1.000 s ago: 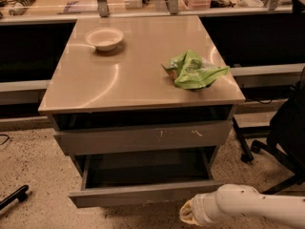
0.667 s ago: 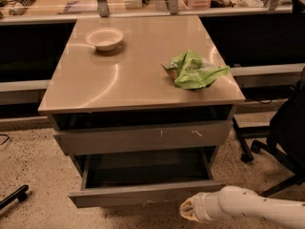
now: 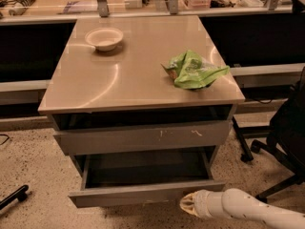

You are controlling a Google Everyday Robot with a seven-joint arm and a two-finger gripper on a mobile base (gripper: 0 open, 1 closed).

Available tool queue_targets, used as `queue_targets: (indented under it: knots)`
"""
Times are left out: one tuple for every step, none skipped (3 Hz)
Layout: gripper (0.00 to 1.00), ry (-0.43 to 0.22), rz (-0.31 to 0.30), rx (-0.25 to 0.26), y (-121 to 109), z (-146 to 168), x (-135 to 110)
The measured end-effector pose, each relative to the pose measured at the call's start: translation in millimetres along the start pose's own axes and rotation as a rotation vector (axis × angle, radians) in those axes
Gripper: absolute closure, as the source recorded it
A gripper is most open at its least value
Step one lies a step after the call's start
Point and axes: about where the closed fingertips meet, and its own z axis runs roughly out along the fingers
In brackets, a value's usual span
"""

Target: Close middle drawer

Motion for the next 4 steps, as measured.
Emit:
queue_targets:
  knots:
    - [1.0,-0.035,-0.025,0.104,-11.3,-5.2,-5.1]
    - [1.0,-0.043,-0.072,0.193,-21.9,-15.2,-21.2]
    - [1.0,-0.036,-0.103,0.254,-36.6,-20.9,-31.2]
    - [1.0,-0.022,-0.102,0.276,-52.8,-16.3,-30.0]
